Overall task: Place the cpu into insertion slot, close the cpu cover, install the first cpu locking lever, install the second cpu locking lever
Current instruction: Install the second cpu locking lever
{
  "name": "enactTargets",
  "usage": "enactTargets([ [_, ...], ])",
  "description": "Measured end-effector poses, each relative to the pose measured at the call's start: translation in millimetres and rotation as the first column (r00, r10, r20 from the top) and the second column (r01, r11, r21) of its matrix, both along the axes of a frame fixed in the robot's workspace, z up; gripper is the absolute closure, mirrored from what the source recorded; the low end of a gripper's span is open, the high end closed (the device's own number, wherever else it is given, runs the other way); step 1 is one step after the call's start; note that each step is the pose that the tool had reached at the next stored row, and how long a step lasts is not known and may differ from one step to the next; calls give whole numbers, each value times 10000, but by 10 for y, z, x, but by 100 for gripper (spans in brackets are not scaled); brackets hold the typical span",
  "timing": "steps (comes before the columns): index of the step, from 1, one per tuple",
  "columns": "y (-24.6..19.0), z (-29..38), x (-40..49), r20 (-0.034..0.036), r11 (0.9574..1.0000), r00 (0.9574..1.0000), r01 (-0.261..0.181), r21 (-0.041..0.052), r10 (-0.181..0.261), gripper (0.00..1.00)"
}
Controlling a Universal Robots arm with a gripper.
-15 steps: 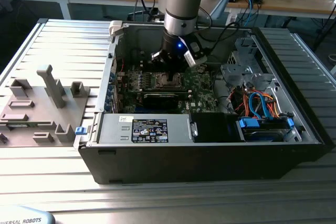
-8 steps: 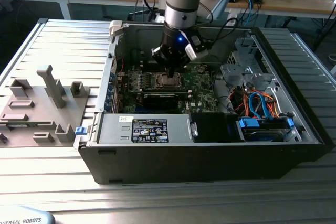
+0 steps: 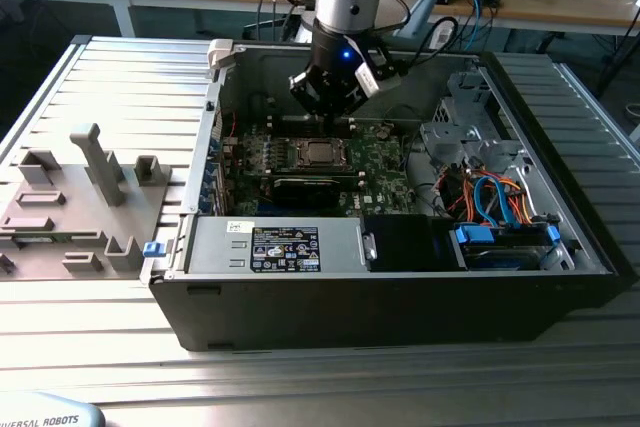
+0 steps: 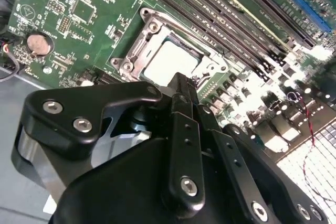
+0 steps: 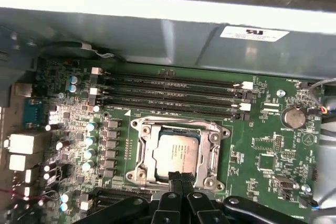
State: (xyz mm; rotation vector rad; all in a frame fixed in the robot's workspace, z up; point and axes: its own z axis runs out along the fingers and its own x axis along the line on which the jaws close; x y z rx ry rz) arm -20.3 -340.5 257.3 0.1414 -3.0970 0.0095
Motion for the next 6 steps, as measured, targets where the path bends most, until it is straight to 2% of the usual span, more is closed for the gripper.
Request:
enactTargets([
  [6, 0, 1, -1, -1, 10000, 10000, 2, 0, -2, 89],
])
